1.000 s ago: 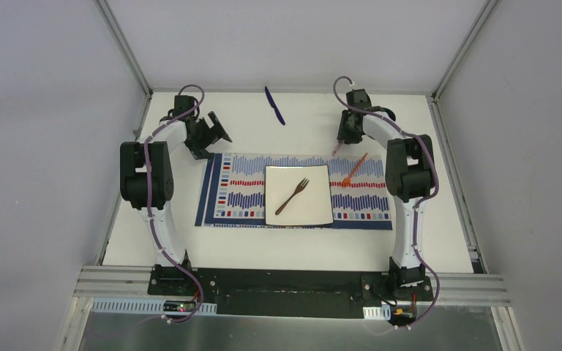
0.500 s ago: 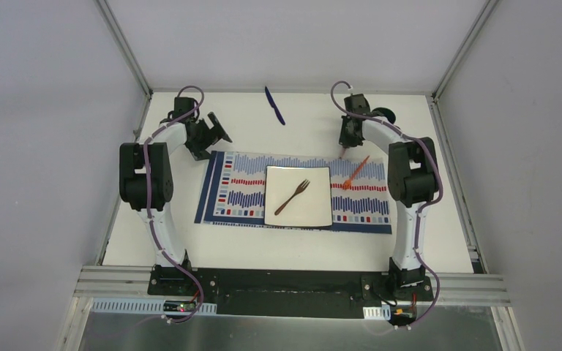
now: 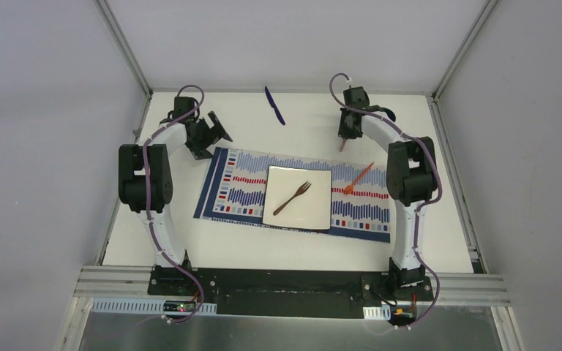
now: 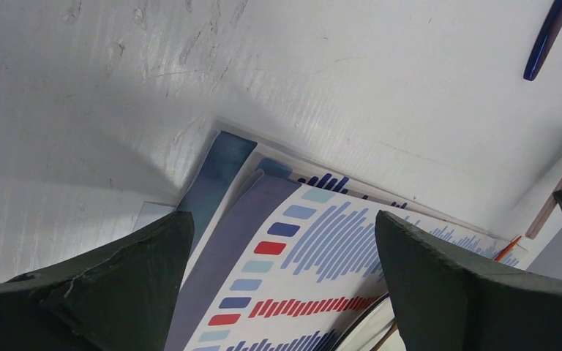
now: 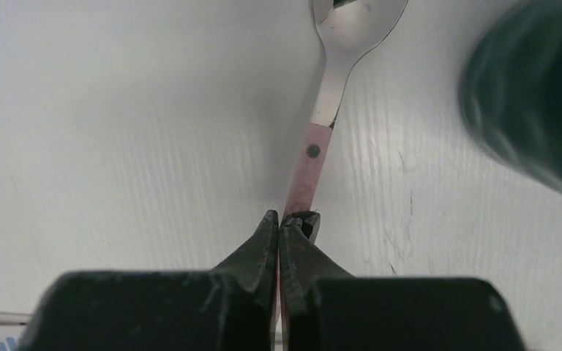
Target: Set the dinner table for one person
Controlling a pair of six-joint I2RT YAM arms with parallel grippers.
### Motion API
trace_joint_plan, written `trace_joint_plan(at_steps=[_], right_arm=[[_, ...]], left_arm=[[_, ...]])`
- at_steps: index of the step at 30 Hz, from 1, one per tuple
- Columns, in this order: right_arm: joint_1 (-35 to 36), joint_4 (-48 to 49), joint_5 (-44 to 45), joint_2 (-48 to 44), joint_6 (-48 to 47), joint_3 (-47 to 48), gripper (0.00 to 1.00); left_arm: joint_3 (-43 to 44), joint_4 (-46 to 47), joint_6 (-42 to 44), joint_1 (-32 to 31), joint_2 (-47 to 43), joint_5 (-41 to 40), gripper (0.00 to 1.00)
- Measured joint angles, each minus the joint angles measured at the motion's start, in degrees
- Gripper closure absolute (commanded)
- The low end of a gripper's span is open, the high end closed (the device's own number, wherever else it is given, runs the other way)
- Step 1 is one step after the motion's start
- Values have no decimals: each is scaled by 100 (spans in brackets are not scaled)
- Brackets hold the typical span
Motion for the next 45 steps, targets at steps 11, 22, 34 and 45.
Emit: trace_joint_plan(at_steps=[11, 22, 34, 45], right_arm=[[15, 184, -13, 448, -59, 273, 100], [31, 83, 133, -955, -74, -1021, 100], [39, 140, 205, -1040, -83, -1019, 100], [63, 92, 216, -1064, -61, -1274, 75]], left_arm=[[2, -7, 2, 2, -7, 0, 1], [2, -7, 0, -66, -7, -20, 1], [2, -24, 0, -323, -7, -31, 1], [2, -42, 0, -323, -9, -42, 1]])
